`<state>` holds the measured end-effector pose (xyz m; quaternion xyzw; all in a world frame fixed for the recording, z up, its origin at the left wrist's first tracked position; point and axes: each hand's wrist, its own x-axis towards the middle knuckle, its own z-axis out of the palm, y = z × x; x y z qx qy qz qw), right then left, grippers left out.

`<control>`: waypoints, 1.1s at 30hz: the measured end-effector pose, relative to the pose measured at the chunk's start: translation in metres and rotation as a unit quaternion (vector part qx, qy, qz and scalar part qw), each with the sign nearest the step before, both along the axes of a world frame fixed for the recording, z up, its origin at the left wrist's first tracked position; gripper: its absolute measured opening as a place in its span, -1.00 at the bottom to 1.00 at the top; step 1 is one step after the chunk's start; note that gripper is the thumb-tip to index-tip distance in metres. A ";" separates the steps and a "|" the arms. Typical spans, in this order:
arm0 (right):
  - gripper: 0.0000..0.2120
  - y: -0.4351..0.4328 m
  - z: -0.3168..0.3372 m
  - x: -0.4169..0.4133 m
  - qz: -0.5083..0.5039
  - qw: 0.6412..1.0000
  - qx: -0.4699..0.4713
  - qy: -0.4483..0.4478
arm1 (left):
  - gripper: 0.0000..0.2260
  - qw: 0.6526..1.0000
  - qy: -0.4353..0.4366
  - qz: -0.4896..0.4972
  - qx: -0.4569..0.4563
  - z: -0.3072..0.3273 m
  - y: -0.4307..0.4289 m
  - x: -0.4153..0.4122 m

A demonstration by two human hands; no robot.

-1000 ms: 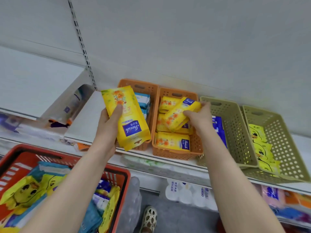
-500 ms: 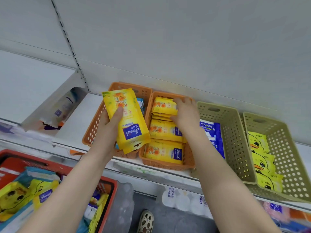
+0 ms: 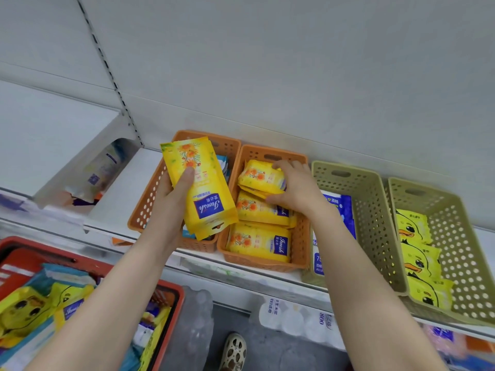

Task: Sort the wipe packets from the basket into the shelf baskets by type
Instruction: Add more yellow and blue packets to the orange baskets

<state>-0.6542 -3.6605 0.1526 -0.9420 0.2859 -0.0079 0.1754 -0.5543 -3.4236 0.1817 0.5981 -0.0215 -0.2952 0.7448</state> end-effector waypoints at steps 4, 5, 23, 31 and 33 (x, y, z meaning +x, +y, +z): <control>-0.33 0.016 0.001 -0.028 0.021 0.999 0.021 0.031 | -0.60 1.000 0.003 0.002 0.003 -0.003 0.002 -0.002; -0.35 0.019 0.000 -0.031 0.037 0.998 0.015 0.047 | -0.60 1.000 0.003 0.003 0.003 -0.004 0.002 -0.002; -0.77 0.046 0.018 -0.006 0.001 0.984 0.142 -0.111 | -0.66 0.995 0.075 -0.050 -0.038 -0.007 -0.002 -0.012; -0.58 0.068 0.042 -0.009 -0.003 0.928 0.338 -0.159 | -0.28 0.996 -0.058 -0.063 0.005 0.002 -0.019 -0.022; -0.56 0.071 0.045 -0.014 -0.013 0.895 0.409 -0.177 | -0.37 0.994 -0.072 -0.080 0.001 0.005 -0.023 -0.024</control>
